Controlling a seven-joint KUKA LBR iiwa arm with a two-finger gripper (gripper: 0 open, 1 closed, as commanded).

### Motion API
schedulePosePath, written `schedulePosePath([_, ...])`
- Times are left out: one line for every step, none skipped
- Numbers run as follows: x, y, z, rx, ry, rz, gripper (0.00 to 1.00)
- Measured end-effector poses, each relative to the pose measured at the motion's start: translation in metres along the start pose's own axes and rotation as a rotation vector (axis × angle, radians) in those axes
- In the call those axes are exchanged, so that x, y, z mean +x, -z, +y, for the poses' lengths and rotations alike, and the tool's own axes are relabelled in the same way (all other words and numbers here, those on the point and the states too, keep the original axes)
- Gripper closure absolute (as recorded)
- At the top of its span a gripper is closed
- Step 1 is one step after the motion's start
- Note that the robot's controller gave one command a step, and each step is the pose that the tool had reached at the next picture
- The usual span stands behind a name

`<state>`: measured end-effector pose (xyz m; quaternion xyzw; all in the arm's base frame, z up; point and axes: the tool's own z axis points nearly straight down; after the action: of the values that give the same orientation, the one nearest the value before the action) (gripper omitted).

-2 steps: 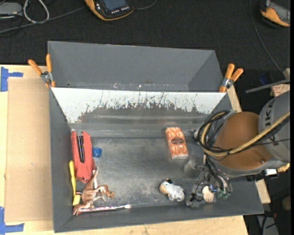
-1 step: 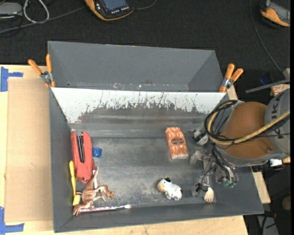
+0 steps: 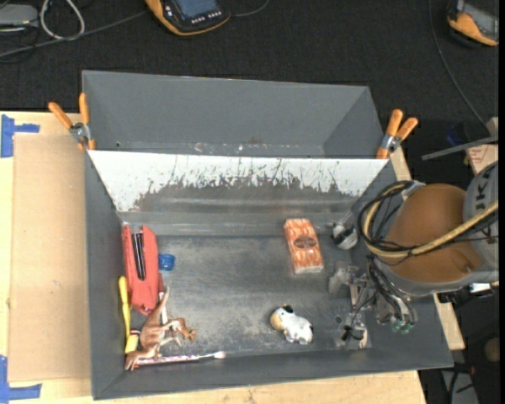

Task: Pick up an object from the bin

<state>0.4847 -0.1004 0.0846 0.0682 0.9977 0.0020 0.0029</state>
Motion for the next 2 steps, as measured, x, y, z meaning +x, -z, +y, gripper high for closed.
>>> schedulePosePath([0.0048,0.0094,0.0215,0.001,-0.099,-0.003,0.0])
schedulePosePath([0.0115,0.0015,0.0153,-0.001,0.014,0.002,0.0])
